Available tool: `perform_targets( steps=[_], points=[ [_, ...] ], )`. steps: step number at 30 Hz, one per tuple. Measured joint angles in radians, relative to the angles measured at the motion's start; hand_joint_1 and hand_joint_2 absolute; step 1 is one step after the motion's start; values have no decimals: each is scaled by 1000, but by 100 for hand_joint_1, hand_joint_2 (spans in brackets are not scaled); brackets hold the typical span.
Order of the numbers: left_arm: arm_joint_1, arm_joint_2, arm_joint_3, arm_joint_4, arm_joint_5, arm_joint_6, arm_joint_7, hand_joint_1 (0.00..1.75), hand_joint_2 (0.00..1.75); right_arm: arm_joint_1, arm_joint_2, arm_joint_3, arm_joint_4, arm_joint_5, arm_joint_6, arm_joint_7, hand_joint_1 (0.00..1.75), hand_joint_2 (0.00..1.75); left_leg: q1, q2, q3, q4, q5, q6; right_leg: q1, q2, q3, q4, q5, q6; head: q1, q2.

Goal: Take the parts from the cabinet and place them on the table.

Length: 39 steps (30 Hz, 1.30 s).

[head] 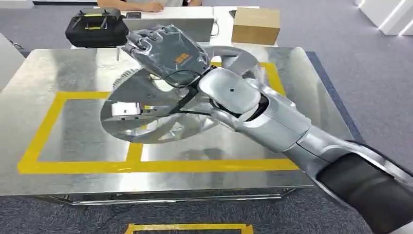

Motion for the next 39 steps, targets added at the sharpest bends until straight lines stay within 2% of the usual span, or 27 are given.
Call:
perform_targets(
  steps=[2, 3, 4, 5, 7, 8, 9, 11, 12, 14, 15, 17, 18, 19, 20, 22, 23, 25, 27, 29, 32, 33, 34, 35, 37, 38, 39],
  points=[
    [-1, -2, 0, 0, 0, -1, 0, 0, 175, 11, 0, 3, 20, -2, 5, -1, 175, 175, -1, 0, 3, 0, -5, 6, 4, 2, -90, 153, -47, -3, 2, 0],
    [0, -2, 0, 0, 0, -2, 0, 0, 175, 20, -3, 3, 32, -5, 10, -1, 175, 175, -1, -2, 7, 0, -9, 8, 6, 3, -118, 178, -34, -4, 2, 0],
    [1, -2, 0, 0, 0, -4, 0, 0, 175, 23, -3, 4, 45, -8, 19, -1, 175, 175, -1, -5, 10, 1, -11, 7, 6, 3, -119, 152, 6, -5, 4, 0],
    [0, -2, 0, 0, 0, -8, -2, 0, 175, 22, -3, 6, 57, -12, 29, -1, 175, 175, -2, -8, 13, 2, -14, 5, 6, 2, -99, 83, 62, -6, 5, 0],
    [-2, -2, 0, 0, 4, -21, -13, 0, 175, 11, -3, 6, 75, -18, 43, -1, 175, 175, -2, -13, 19, 4, -21, -2, 6, 2, -32, -93, 161, -14, 5, 0],
    [-4, -3, 0, 0, 7, -29, -21, 0, 175, 3, -3, 8, 92, -24, 44, -2, 175, 175, -9, -15, 18, 8, -24, -6, 11, 4, -6, -111, 149, -15, 3, 0],
    [-5, -3, 0, 0, 9, -41, -31, 0, 175, -5, -1, 12, 108, -29, 50, -4, 175, 175, -8, -17, 15, 11, -23, -10, 10, 3, 1, -134, 140, -19, 5, 0],
    [-4, -4, 0, 0, 16, -59, -49, 0, 175, -5, 2, 19, 142, -40, 60, -9, 175, 175, -5, -17, 17, 4, -19, -21, 14, 5, 0, -128, 139, -25, 5, 0],
    [-4, -3, 0, 0, 16, -65, -56, 0, 175, -7, 2, 19, 160, -48, 66, -13, 175, 175, -7, -18, 18, 6, -21, -26, 9, 4, 4, -135, 144, -33, 4, 0],
    [-3, 0, 0, 0, 10, -71, -74, 0, 175, -12, 3, 21, 184, -61, 76, -20, 175, 175, -6, -9, 3, 50, -57, -36, 3, 1, 13, -140, 146, -42, -5, 0],
    [-3, 0, -1, 0, 7, -73, -79, 0, 175, -15, 3, 23, 196, -66, 77, -21, 0, 0, -4, -7, -21, 111, -90, -40, 3, 0, 15, -140, 145, -45, -6, 0],
    [-3, 2, -1, 0, 6, -76, -85, 0, 175, -16, 3, 27, 220, -71, 80, -25, 0, 0, -2, -7, -96, 280, -159, -46, 4, -2, 19, -139, 143, -47, -4, 0],
    [-2, 2, -1, 0, 6, -83, -88, 0, 175, -17, 3, 27, 228, -75, 82, -27, 0, 0, -2, -6, -110, 312, -162, -46, 5, -2, 20, -139, 143, -47, -4, 0],
    [-1, 2, -1, 0, 7, -90, -93, 0, 175, -19, 3, 28, 235, -82, 90, -34, 0, 0, -2, -6, -102, 297, -143, -45, 5, -1, 22, -139, 142, -47, -5, 0],
    [-1, 3, -1, 0, 10, -95, -97, 0, 175, -21, 3, 29, 240, -97, 105, -45, 0, 0, -2, -6, -75, 243, -108, -43, 5, 0, 24, -139, 142, -47, -5, 0],
    [-1, 7, 0, 0, 25, -94, -99, 0, 175, -37, 3, 31, 249, -152, 173, -90, 0, 0, -2, -4, 22, 57, -24, -33, 5, 3, 31, -139, 138, -42, -5, 0],
    [-3, 8, 1, 0, 30, -91, -98, 0, 0, -47, 2, 33, 254, -175, 199, -105, 0, 0, -7, -3, 47, 15, -39, -29, 10, 4, 30, -138, 136, -38, -4, 0],
    [-5, 8, 2, 0, 40, -85, -98, 0, 0, -69, 2, 37, 264, -227, 264, -131, 0, 0, -10, -5, 46, 4, -39, -24, 10, 7, 26, -137, 136, -28, -3, 0],
    [-3, 8, 5, 0, 51, -74, -98, 0, 0, -98, 2, 47, 279, -321, 397, -153, 0, 0, -12, -5, 48, 3, -37, -13, 8, 7, 30, -142, 137, -16, -3, 0],
    [-4, 7, 10, 0, 60, -60, -96, 0, 0, -138, -2, 67, 295, -412, 519, -150, 0, 0, -5, -2, 53, -10, -29, 0, 6, 4, 6, -110, 107, -8, 0, 0],
    [-4, 8, 19, 0, 63, -50, -93, 0, 0, -192, -8, 126, 336, -506, 666, -117, 0, 0, -5, -1, 51, -9, -28, 6, 7, 4, -98, 124, -2, -1, 1, 0],
    [-4, 7, 20, 0, 63, -50, -92, 0, 0, -200, -9, 151, 350, -519, 705, -106, 0, 0, -5, -2, 52, -9, -28, 6, 6, 3, -124, 174, -12, 1, 1, 0],
    [-3, 6, 20, 0, 63, -50, -92, 0, 0, -204, -11, 172, 360, -525, 721, -100, 0, 0, -4, -2, 53, -9, -28, 6, 5, 3, -125, 171, 3, 2, 1, 0],
    [-3, 4, 21, 0, 63, -50, -92, 0, 0, -207, -14, 189, 370, -530, 730, -93, 0, 0, -2, -3, 53, -8, -29, 6, 4, 3, -103, 124, 40, 2, 1, 0],
    [-3, 3, 21, 0, 63, -50, -92, 0, 0, -221, -14, 209, 382, -533, 734, -90, 0, 0, 0, -6, 53, -3, -32, 1, 2, 0, -14, -63, 131, 0, 2, 0],
    [-2, 3, 22, 0, 63, -50, -92, 0, 0, -232, -17, 218, 388, -534, 735, -88, 0, 0, -1, -7, 52, 0, -33, -5, 2, -1, 12, -121, 131, 0, 1, 0],
    [-3, 3, 23, 0, 63, -49, -92, 0, 0, -241, -18, 228, 393, -536, 737, -88, 0, 0, -9, -9, 45, 8, -35, -12, 5, 3, 28, -134, 129, -8, 0, 0]
  ],
)
